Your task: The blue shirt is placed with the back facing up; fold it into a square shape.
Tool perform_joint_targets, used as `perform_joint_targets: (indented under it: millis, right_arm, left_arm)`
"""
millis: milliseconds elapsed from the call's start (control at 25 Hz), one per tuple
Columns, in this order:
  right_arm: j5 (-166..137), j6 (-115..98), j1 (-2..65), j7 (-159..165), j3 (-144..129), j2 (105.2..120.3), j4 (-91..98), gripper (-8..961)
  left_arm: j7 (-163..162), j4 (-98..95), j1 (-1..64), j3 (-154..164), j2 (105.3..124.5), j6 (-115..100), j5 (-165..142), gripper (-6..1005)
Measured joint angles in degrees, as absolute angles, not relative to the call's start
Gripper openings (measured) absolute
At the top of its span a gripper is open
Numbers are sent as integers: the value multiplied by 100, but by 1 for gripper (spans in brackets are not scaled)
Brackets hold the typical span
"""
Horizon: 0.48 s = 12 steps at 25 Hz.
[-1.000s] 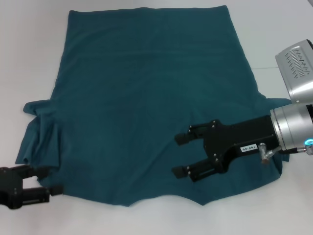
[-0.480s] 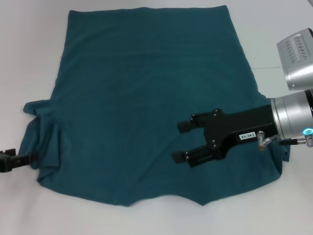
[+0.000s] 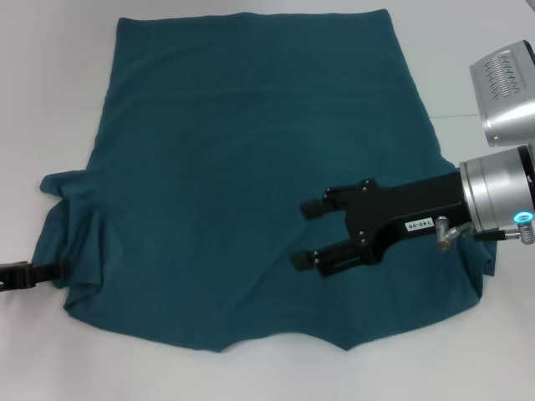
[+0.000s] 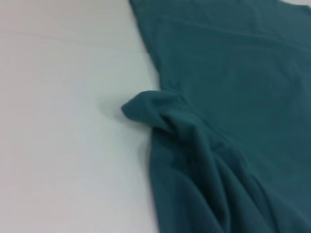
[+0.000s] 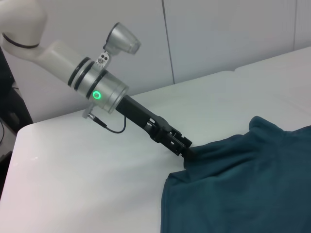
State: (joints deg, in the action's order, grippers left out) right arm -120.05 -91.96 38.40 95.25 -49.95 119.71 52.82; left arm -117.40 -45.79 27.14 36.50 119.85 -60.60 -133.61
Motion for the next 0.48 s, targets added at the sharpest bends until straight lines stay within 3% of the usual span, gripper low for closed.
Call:
perform_joint_targets:
  millis: [480]
  right_arm:
    - [-11997, -9033, 3836, 9522, -4996, 11971, 5257, 915]
  left_arm:
    - [-11757, -4631, 2754, 3744, 12137, -5746, -13499, 790]
